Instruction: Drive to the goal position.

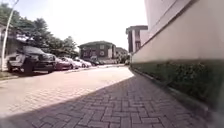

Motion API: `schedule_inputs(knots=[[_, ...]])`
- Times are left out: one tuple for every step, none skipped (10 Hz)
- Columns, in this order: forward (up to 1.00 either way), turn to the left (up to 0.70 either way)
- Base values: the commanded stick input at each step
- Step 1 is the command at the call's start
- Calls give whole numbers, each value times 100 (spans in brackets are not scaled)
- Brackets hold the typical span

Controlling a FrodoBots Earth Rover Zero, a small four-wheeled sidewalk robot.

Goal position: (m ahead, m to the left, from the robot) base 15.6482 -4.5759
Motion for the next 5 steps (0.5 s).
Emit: schedule_inputs(knots=[[70, 0], [70, 0], [70, 0], [70, 0], [70, 0]])
